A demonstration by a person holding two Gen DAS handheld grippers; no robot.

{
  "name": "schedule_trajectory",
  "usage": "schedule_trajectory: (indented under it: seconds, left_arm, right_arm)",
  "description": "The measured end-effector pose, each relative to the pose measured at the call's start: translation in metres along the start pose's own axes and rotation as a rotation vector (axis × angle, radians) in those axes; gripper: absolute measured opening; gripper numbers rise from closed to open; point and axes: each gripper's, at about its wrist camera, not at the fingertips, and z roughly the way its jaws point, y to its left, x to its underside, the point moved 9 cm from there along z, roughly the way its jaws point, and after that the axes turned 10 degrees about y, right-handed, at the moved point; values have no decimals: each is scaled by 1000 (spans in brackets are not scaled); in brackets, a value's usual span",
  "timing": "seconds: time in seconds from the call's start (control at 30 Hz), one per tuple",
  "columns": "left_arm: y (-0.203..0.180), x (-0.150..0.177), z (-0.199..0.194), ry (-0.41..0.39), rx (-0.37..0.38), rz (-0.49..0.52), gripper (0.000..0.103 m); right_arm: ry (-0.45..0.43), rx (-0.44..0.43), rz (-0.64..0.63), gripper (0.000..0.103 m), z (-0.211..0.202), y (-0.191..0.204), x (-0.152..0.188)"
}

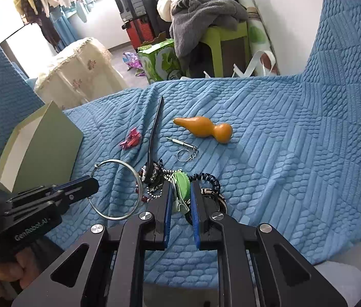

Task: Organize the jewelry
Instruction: 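Grasp the silver hoop ring with the left tool while the right tool grasps the green round charm, then carry the hoop and the green charm over the pale green box with both tools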

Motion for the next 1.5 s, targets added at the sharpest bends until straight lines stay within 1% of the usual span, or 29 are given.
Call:
schedule_trajectory:
  seconds: [0.2, 0.37, 0.47, 0.57, 0.7, 0.83, 0.97, 1.0, 1.13, 1.27, 1.4, 1.5]
  left_arm:
    - [1, -16, -37, -37, 38, -27, 0]
    - [0, -40, -81, -99, 31, 4, 1]
    - [4, -51, -107, -121, 29, 22, 1]
    - [8, -64, -133, -144, 15, 41, 1]
    - [21, -78, -171, -197, -8, 52, 1]
    - [37, -83, -201, -237, -18, 50, 1]
    - [58, -82, -221, -265, -25, 40, 1]
    - [66, -82, -225, -268, -31, 34, 1]
    - [102, -74, -229, -265, -63, 4, 1]
    - [142, -61, -223, -247, -78, -38, 1]
    - [176, -47, -209, -220, -86, -82, 1]
    - [197, -36, -197, -194, -85, -102, 1]
  right_arm:
    - [-48, 33, -13, 11, -25, 6, -12]
    - [-109, 30, -25, 11, -56, 19, -31]
    - [-147, 25, -29, 11, -76, 30, -46]
    - [-188, 21, -36, 11, -96, 45, -63]
    - [-242, 5, -57, 11, -122, 71, -84]
    - [-284, -11, -94, 11, -142, 104, -102]
    - [-317, -41, -124, 11, -152, 139, -111]
    - [-329, -50, -135, 11, -153, 150, -112]
    - [-328, -73, -159, 12, -144, 183, -112]
    - [-289, -83, -189, 12, -120, 211, -100]
    - [-254, -75, -178, 12, -91, 227, -90]
    - [-219, -80, -135, 12, -68, 231, -81]
